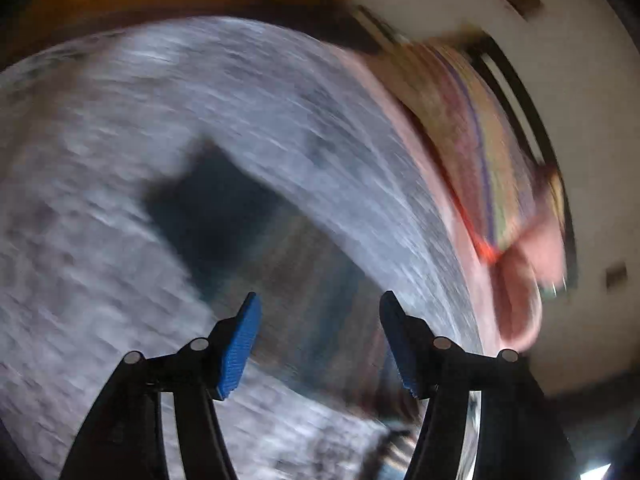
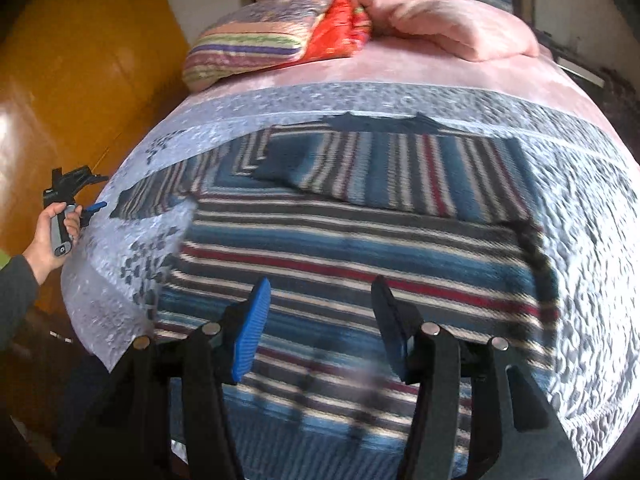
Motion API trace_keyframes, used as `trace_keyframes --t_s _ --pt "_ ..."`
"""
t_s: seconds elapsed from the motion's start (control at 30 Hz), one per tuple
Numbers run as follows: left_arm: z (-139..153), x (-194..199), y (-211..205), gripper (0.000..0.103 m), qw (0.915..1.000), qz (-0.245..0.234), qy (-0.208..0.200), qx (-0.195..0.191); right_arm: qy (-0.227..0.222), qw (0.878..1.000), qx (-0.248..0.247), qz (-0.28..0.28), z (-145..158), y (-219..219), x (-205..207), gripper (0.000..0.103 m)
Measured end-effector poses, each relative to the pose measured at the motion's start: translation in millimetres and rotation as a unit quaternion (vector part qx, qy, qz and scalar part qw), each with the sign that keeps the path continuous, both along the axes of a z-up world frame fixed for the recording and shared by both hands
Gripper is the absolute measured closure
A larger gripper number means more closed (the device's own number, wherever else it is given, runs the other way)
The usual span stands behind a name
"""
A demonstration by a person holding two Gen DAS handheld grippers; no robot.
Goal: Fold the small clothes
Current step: 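Move the left tool to the other sleeve cuff and grasp it, then fold the held sleeve across the sweater body with the left tool, then release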
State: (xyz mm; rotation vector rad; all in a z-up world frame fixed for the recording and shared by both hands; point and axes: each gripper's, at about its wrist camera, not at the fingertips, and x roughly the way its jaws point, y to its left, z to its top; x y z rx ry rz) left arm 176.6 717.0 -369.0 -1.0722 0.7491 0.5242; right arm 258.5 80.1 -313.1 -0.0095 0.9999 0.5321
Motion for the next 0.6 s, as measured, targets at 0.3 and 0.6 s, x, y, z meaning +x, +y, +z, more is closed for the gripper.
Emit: trace_keyframes --t_s 0.3,0.6 --pt "-62 -19 51 0.041 0.9973 0.053 0.027 -0.044 0.0 0.999 -0.022 0.031 2 43 0 0.05" --pt "-62 -6 59 0.095 0.9984 0.041 0.035 -0.018 0.003 0.999 -0.029 0.037 2 52 -3 0.049"
